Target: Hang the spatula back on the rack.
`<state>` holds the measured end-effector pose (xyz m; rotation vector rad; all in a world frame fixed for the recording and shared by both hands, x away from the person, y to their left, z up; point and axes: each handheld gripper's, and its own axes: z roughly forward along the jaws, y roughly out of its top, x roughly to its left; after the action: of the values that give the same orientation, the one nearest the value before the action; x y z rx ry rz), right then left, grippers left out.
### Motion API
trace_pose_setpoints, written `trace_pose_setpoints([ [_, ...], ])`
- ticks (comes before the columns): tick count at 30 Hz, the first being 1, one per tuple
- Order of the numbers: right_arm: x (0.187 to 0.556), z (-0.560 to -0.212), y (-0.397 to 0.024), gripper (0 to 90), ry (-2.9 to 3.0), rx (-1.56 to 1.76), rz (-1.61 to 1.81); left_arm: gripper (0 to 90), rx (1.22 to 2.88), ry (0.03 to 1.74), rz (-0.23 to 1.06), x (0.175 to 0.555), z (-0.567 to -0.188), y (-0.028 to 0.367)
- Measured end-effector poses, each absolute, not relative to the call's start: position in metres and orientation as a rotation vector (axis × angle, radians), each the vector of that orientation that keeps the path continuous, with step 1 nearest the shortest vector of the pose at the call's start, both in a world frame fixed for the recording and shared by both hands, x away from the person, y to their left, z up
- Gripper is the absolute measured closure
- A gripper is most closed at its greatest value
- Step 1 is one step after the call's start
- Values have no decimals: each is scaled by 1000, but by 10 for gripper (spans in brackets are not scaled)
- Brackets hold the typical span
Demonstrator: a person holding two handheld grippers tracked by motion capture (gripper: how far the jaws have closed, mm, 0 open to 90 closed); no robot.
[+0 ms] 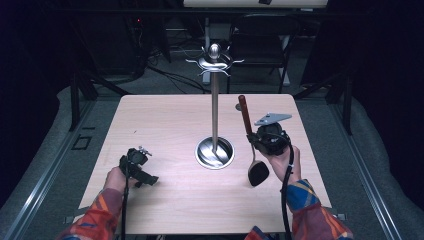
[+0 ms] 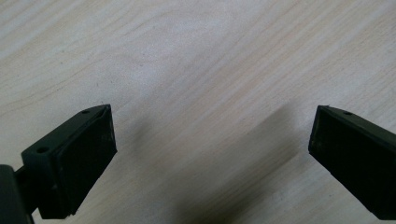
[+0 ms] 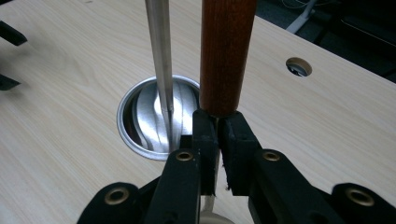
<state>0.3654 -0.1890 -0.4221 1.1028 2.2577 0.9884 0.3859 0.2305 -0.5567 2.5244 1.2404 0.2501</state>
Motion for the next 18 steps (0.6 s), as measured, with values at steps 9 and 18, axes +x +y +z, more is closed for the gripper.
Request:
trace_pose_setpoints([
  [9, 364, -414, -184, 847, 2268, 1078, 1004, 6, 2526, 1237, 255, 386, -557, 230],
  [18, 364, -408, -180, 846, 2272, 1061, 1023, 5, 2531, 1226, 254, 387, -558, 226],
])
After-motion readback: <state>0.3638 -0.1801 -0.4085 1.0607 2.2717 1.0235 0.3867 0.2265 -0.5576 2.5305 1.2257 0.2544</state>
